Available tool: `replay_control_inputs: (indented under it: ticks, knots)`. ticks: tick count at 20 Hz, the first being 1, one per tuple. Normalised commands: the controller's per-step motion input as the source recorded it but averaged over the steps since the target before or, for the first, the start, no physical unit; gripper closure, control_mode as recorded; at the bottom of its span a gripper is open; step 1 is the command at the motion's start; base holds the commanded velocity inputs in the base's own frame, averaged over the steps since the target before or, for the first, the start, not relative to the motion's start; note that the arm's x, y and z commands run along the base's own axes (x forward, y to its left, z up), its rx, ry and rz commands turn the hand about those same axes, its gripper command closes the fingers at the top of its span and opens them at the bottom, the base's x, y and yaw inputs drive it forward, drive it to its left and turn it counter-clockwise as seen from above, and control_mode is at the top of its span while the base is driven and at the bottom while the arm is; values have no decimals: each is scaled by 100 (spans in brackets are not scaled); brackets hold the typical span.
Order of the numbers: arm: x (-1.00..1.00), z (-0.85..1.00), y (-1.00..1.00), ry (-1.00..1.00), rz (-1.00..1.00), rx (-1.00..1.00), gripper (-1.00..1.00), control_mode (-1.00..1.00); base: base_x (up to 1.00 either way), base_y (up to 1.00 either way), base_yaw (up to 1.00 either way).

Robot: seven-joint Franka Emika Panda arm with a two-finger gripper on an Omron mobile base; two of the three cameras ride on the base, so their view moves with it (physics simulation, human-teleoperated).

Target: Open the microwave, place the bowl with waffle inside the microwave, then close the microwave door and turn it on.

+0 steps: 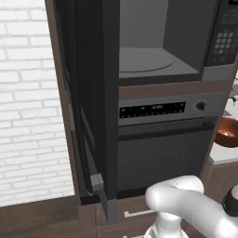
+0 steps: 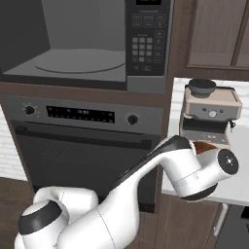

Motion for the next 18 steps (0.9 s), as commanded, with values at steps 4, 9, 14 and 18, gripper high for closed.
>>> replay_control_inputs:
  ticks: [4,9,14,18]
  knots:
    - [32,-2,-69,13,-11,2,-100,-100,0,0,0]
    - [12,-14,-79,1,0,6,-100,-100,0,0,0]
    - [8,-26,-50,0,0,1,-100,-100,0,0,0]
    - [27,-24,-17,1,0,2,-100,-100,0,0,0]
